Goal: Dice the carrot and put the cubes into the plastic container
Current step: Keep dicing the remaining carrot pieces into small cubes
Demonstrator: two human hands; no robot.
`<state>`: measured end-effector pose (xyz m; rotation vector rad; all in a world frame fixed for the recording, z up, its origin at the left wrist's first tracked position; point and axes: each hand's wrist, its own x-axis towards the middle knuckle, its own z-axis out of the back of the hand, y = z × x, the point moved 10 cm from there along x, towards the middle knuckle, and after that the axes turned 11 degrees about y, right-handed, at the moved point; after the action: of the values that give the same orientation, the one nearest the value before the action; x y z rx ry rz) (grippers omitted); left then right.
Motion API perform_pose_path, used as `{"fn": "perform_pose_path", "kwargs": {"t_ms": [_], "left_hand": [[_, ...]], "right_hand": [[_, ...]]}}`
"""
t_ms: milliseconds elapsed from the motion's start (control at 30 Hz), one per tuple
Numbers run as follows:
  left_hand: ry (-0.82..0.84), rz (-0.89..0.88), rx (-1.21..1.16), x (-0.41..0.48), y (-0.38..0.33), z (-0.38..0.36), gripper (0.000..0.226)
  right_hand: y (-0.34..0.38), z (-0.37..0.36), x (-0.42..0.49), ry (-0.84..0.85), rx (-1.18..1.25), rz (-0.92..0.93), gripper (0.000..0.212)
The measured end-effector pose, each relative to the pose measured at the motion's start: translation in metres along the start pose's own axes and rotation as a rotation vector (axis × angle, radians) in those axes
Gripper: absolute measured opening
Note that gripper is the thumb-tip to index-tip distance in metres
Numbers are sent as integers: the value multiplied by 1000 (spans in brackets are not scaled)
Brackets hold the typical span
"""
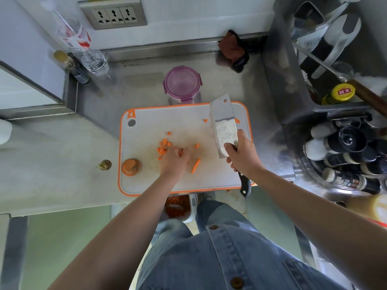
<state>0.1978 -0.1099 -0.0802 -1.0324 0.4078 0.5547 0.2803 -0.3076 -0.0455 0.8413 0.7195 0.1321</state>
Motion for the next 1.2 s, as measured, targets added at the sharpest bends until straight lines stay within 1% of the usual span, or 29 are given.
{"fn": "perform_pose_path", "kwargs": {"t_ms": [67,133,200,267,333,400,467,600,667,767,833,900,1067,1133,1200], "left_hand": [[26,-45,386,-4,-8,-4,40],[76,-107,683,-8,-16,-17,34],[97,-153,831,-11,-23,-30,33],[69,-175,941,-12,-28,-37,31],[55,-175,1000,-12,-31,-41,29],[76,-180,952,-9,-29,-41,29],[41,-180,805,-9,-24,-27,28],[-223,-55,375,-20,3,40,27],[-316,28,182,-28,24,70,28],[-410,134,-20,-42,55,101,25],[-428,190,-93,-50,69,111,22],[-440,203,-157,-56,79,117,19],[-422,179,-194,-64,87,122,20],[-391,169,-199,-64,89,120,23],[-360,152,-197,-61,88,117,25]], "right_hand": [[2,-1,-1,4,-5,4,10],[2,-2,-2,10,-7,5,10],[2,-3,-2,15,-8,5,11],[0,-4,-3,17,-11,1,12],[-3,-4,-3,20,-16,-7,14],[-5,-3,-3,22,-22,-12,13],[-5,-5,-3,31,-21,-11,13],[7,-24,-2,101,-53,15,16],[19,-44,-1,161,-62,49,19],[44,-83,-2,262,-116,107,11],[61,-112,-3,317,-154,153,9],[72,-136,-3,349,-169,182,10],[78,-168,2,324,-172,195,47],[74,-172,2,321,-212,184,53],[67,-166,2,296,-223,154,49]]}}
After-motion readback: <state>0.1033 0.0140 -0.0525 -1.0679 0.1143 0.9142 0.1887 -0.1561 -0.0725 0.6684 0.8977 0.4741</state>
